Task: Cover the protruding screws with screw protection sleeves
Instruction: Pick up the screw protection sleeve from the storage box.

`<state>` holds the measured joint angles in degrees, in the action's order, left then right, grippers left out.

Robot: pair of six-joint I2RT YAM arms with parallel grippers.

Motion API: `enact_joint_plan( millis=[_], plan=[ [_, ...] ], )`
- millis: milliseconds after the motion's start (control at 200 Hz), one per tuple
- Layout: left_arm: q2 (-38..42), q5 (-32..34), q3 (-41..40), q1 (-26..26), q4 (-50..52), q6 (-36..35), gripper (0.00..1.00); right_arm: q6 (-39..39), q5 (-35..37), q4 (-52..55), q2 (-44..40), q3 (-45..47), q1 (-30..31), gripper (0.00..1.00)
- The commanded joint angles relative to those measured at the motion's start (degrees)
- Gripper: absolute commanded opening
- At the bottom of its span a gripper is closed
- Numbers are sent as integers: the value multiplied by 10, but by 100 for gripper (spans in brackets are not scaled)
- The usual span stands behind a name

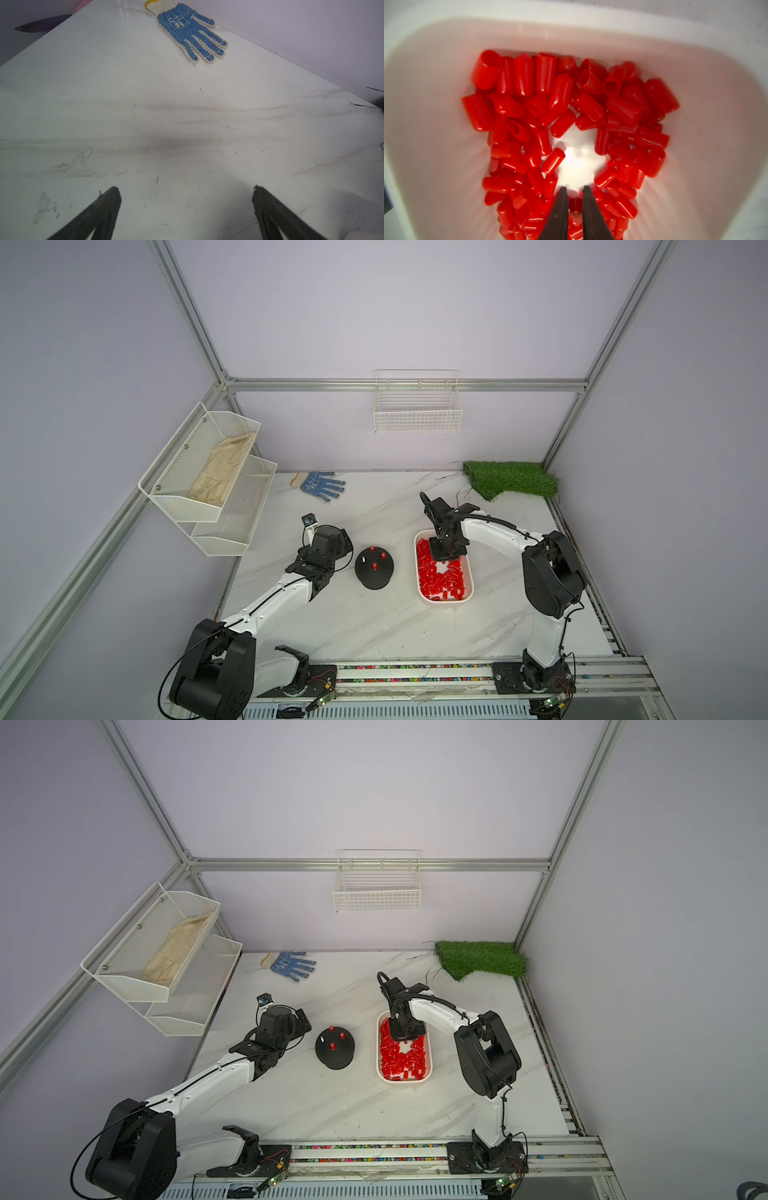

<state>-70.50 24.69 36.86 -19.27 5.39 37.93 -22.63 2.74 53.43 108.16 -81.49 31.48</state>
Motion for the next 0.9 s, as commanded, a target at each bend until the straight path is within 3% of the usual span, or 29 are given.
enact_joint_plan(
  millis=[0, 470, 895],
  plan=[
    [-4, -2, 24, -3, -10, 1, 100, -12, 8, -24, -33, -13, -4, 16],
    [-8, 9, 49, -1, 15, 6, 100, -10, -5, -43, -74, -77, 11, 15],
    [-9, 3, 47, 23, 36, 25, 100, -6, -3, -67, 5, -259, 134, 15]
  ],
)
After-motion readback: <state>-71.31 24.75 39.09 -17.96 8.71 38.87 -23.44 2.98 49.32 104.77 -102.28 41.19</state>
